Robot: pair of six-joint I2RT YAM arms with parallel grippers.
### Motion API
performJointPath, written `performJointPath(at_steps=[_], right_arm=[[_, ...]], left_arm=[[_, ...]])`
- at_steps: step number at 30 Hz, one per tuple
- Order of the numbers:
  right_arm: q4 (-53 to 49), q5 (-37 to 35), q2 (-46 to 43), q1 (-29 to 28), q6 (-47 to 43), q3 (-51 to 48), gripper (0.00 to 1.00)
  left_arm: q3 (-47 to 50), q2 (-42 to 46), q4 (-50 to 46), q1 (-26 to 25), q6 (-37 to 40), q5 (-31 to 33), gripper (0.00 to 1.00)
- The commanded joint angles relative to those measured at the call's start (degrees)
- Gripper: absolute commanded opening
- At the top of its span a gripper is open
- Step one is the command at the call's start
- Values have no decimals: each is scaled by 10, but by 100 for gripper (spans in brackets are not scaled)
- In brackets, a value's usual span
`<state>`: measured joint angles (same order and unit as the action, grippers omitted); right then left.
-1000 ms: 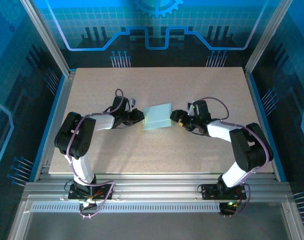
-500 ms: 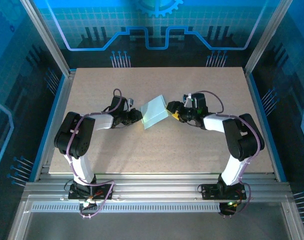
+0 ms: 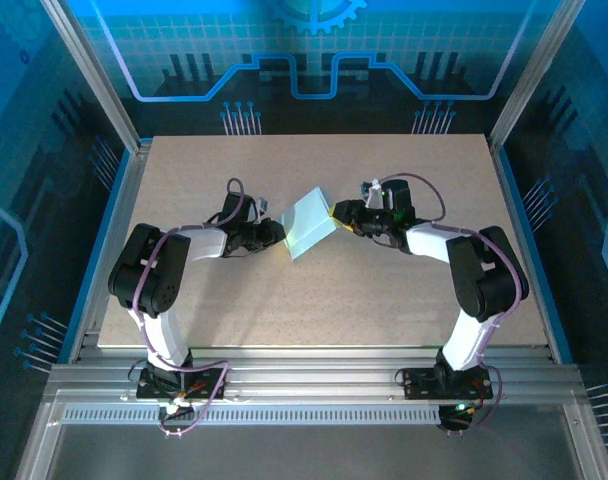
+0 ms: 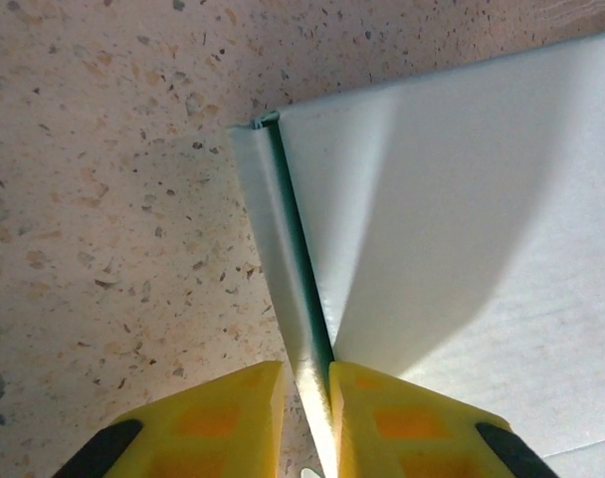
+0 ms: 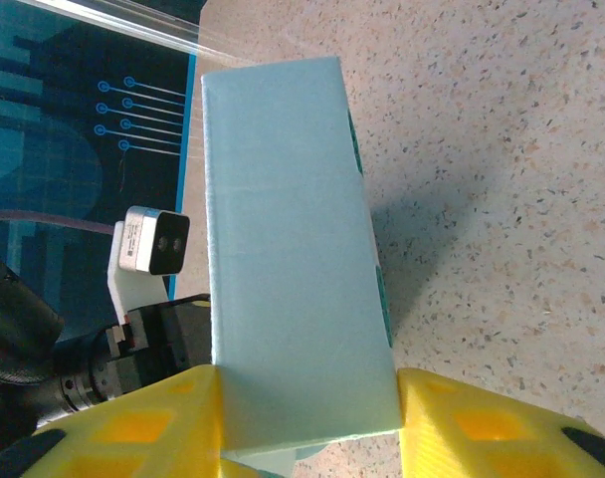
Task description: Fold the paper box
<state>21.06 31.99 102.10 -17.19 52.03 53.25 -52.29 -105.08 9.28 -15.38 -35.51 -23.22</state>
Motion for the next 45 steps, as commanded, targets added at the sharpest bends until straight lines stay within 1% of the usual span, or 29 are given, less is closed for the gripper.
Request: performJointPath(at_steps=[1, 6, 10, 12, 14, 16, 18, 19, 22, 25, 27, 30, 32, 35, 39, 41, 43, 45], right_arm=[[-40, 14, -16, -7, -22, -1, 46], [-48, 11, -32, -2, -22, -7, 45], [-47, 12, -39, 4, -16, -12, 45], [-45, 12, -44, 8, -10, -17, 46], [-39, 16, -49, 14, -1, -22, 47], [-30, 21, -54, 19, 11, -25, 47], [-22, 29, -60, 25, 23, -25, 47], [-18, 34, -63, 28, 29, -42, 47], [-9, 49, -75, 39, 40, -50, 47], [-5, 62, -88, 51, 50, -58, 47], [-3, 69, -98, 60, 57, -62, 47], [-3, 80, -112, 73, 67, -68, 47], [-1, 91, -125, 84, 78, -71, 47], [-5, 113, -141, 103, 92, -72, 47], [-24, 136, -164, 124, 105, -68, 47], [-19, 149, -176, 136, 123, -74, 46], [-12, 163, -187, 146, 139, -78, 47], [-14, 176, -198, 153, 147, -78, 47]], left_arm=[[2, 3, -27, -10, 19, -22, 25], [10, 23, -11, -9, 26, -24, 42], [28, 63, 13, -10, 30, -25, 67], [40, 90, 28, -10, 36, -21, 76], [56, 120, 48, -10, 52, -10, 86], [78, 151, 79, -10, 75, 6, 93], [100, 180, 102, -10, 116, 37, 99], [107, 194, 105, -11, 144, 55, 99], [119, 233, 107, -10, 241, 100, 99], [134, 266, 121, -10, 295, 141, 99], [152, 284, 151, -8, 325, 157, 99], [200, 296, 242, -9, 394, 161, 99], [242, 290, 334, -8, 445, 152, 99], [283, 269, 455, -9, 539, 108, 99], [316, 232, 592, -14, 643, 83, 97], [325, 221, 636, -38, 725, 99, 98], [319, 213, 631, -59, 805, 135, 99], [313, 195, 642, -80, 869, 172, 99]])
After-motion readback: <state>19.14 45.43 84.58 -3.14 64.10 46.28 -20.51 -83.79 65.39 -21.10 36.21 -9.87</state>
